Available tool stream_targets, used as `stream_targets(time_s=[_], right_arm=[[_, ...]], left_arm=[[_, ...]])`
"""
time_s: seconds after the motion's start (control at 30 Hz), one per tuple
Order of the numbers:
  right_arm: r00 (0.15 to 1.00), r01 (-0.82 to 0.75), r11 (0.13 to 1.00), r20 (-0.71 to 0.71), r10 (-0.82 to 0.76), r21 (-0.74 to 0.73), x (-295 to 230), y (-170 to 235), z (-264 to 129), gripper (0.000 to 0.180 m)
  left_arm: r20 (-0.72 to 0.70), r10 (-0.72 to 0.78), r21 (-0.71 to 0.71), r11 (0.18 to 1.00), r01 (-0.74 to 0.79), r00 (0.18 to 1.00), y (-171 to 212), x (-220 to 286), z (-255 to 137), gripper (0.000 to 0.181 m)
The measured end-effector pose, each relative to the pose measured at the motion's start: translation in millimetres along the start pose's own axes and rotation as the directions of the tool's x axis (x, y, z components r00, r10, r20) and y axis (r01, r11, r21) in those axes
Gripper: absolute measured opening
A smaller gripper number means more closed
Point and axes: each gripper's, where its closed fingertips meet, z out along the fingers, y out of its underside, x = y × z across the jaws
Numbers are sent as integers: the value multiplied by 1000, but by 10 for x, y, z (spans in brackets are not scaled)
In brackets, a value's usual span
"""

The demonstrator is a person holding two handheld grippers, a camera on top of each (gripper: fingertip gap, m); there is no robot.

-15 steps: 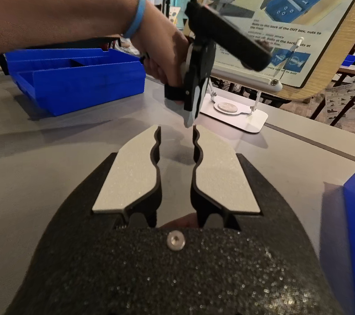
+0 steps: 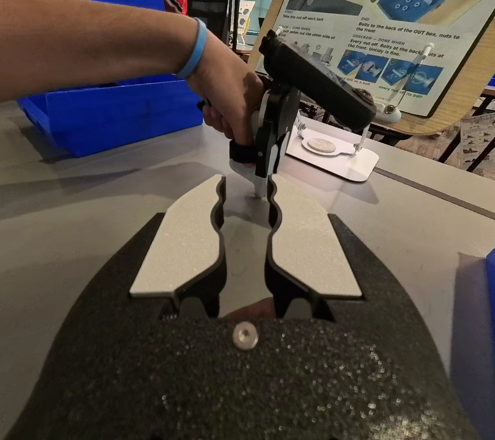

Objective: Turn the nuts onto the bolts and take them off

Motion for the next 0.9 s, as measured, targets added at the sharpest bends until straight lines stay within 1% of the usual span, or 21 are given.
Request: stream_targets(time_s=[0.37,0.53,0.6,0.77,0.83,0.9], right_arm=[[1000,10,1000,3,-10,-11,-20,22,6,28],[1000,10,1000,10,-10,-14,-32,25,7,28],[1000,15,1000,10,-15,-15,-37,26,7,28],[1000,13,1000,12,-13,-14,-41,23,8,27],[1000,14,1000,12,-14,-15,-40,23,7,28],[1000,10,1000,12,-10,-14,-35,22,6,28]], left_arm=[[55,3,-200,980,8,998,148,1,-8,17],[98,40,-304,952,-9,994,198,-23,-13,17],[103,41,-296,955,-9,994,154,-15,-12,17],[84,22,-221,975,-3,996,80,13,-3,18],[51,7,-177,984,2,999,66,54,-23,27],[32,-8,-102,995,12,999,29,68,-117,32]])
